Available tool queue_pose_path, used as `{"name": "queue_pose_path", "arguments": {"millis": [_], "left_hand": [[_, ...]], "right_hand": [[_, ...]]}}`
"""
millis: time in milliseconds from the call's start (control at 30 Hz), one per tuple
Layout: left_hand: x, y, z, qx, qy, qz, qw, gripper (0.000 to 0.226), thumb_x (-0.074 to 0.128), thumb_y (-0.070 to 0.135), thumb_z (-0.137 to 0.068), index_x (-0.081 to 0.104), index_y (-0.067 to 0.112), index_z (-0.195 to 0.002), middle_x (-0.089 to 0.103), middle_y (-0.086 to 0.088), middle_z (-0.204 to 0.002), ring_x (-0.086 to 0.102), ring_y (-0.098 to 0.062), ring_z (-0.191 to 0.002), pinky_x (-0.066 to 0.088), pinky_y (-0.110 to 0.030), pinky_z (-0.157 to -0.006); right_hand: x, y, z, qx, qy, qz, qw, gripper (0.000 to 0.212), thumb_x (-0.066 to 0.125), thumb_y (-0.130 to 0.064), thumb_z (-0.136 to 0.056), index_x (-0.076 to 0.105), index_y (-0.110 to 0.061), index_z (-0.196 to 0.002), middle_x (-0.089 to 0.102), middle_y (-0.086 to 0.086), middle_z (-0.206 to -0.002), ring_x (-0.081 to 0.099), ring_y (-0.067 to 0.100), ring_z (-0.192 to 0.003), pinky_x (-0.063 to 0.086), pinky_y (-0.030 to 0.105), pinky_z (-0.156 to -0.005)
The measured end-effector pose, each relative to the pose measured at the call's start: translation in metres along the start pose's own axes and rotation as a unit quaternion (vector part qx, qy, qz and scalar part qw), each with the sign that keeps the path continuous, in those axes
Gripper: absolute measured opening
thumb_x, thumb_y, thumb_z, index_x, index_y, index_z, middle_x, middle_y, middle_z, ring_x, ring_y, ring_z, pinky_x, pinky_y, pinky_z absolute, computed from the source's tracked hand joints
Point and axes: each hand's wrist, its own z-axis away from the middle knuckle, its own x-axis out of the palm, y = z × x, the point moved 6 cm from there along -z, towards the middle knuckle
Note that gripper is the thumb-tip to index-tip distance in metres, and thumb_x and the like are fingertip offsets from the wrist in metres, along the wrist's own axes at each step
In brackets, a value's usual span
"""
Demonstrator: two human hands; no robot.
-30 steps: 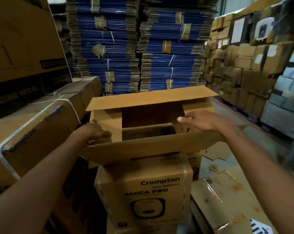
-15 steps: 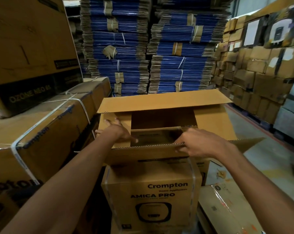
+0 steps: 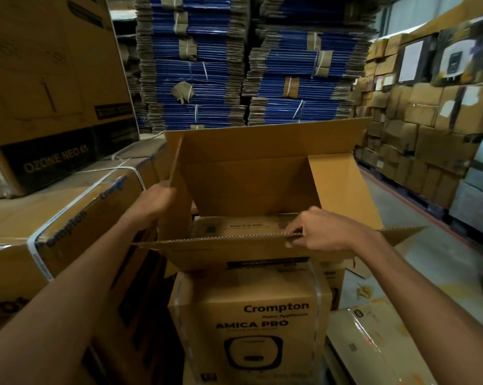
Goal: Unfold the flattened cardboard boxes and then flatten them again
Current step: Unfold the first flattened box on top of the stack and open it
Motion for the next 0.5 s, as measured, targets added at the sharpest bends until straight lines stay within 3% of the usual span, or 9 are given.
{"name": "queue_pose_path", "arguments": {"millis": [67, 100, 133, 200, 267, 333, 400, 500], "left_hand": [[-0.007, -0.018, 0.006, -0.010, 0.013, -0.011, 1.000, 0.024, 0.033, 0.023, -0.111, 0.053, 0.011, -0.106, 0.054, -0.010, -0.089, 0.048, -0.019, -0.073, 0.041, -0.027, -0.064], [-0.007, -0.025, 0.011, -0.017, 0.011, -0.023, 1.000, 0.024, 0.033, 0.024, -0.111, 0.052, 0.011, -0.106, 0.055, -0.009, -0.090, 0.050, -0.018, -0.074, 0.042, -0.026, -0.064], [-0.005, -0.030, 0.014, -0.022, 0.010, -0.030, 0.999, 0.022, 0.034, 0.025, -0.111, 0.051, 0.012, -0.107, 0.056, -0.007, -0.090, 0.052, -0.017, -0.076, 0.043, -0.025, -0.063], [-0.002, -0.034, 0.017, -0.037, 0.017, -0.033, 0.999, 0.019, 0.036, 0.023, -0.111, 0.049, 0.013, -0.120, 0.059, -0.007, -0.088, 0.054, -0.017, -0.073, 0.044, -0.024, -0.061], [-0.001, -0.033, 0.019, -0.036, 0.027, -0.035, 0.998, 0.030, 0.037, 0.022, -0.110, 0.049, 0.005, -0.132, 0.063, -0.013, -0.086, 0.053, -0.016, -0.065, 0.044, -0.025, -0.055], [-0.001, -0.033, 0.020, -0.031, 0.030, -0.036, 0.998, 0.032, 0.037, 0.020, -0.109, 0.051, 0.000, -0.130, 0.061, -0.011, -0.079, 0.049, -0.014, -0.058, 0.042, -0.024, -0.050], [0.000, -0.032, 0.021, -0.024, 0.039, -0.047, 0.998, 0.027, 0.037, 0.020, -0.108, 0.052, 0.000, -0.119, 0.059, -0.009, -0.076, 0.049, -0.014, -0.057, 0.041, -0.024, -0.050], [0.001, -0.028, 0.023, -0.014, 0.049, -0.063, 0.997, 0.017, 0.037, 0.019, -0.108, 0.048, 0.008, -0.102, 0.057, -0.008, -0.075, 0.049, -0.015, -0.058, 0.042, -0.025, -0.052]], "right_hand": [[-0.002, -0.002, 0.003, -0.029, -0.035, -0.043, 0.998, 0.065, 0.057, -0.066, -0.090, 0.060, -0.022, -0.138, 0.067, -0.006, -0.124, 0.061, -0.011, -0.096, 0.048, 0.026, -0.087], [-0.005, -0.005, 0.006, -0.048, -0.045, -0.072, 0.995, 0.077, 0.049, -0.079, -0.085, 0.061, -0.024, -0.137, 0.063, -0.007, -0.135, 0.059, -0.002, -0.116, 0.045, 0.027, -0.095], [-0.010, -0.007, 0.008, -0.064, -0.053, -0.127, 0.989, 0.084, 0.042, -0.087, -0.081, 0.063, -0.026, -0.135, 0.061, -0.009, -0.138, 0.057, 0.004, -0.123, 0.044, 0.027, -0.098], [-0.021, 0.003, 0.002, -0.028, -0.052, -0.273, 0.960, 0.082, 0.034, -0.085, -0.084, 0.067, -0.026, -0.130, 0.068, -0.007, -0.127, 0.063, 0.007, -0.115, 0.048, 0.025, -0.092], [-0.026, 0.025, -0.012, 0.074, -0.048, -0.312, 0.946, 0.067, 0.040, -0.073, -0.089, 0.067, -0.023, -0.126, 0.071, 0.002, -0.116, 0.067, 0.016, -0.105, 0.049, 0.029, -0.086], [-0.027, 0.044, -0.024, 0.164, -0.081, -0.168, 0.969, 0.050, 0.053, -0.058, -0.096, 0.062, -0.024, -0.131, 0.065, 0.004, -0.122, 0.063, 0.023, -0.111, 0.050, 0.031, -0.079], [-0.021, 0.060, -0.027, 0.232, -0.134, -0.016, 0.963, 0.038, 0.056, -0.040, -0.101, 0.060, -0.020, -0.134, 0.062, 0.002, -0.122, 0.062, 0.024, -0.113, 0.053, 0.032, -0.075], [-0.028, 0.063, -0.027, 0.270, -0.098, 0.052, 0.956, 0.018, 0.059, -0.031, -0.101, 0.067, -0.015, -0.102, 0.063, -0.002, -0.091, 0.062, 0.015, -0.084, 0.053, 0.029, -0.074]]}}
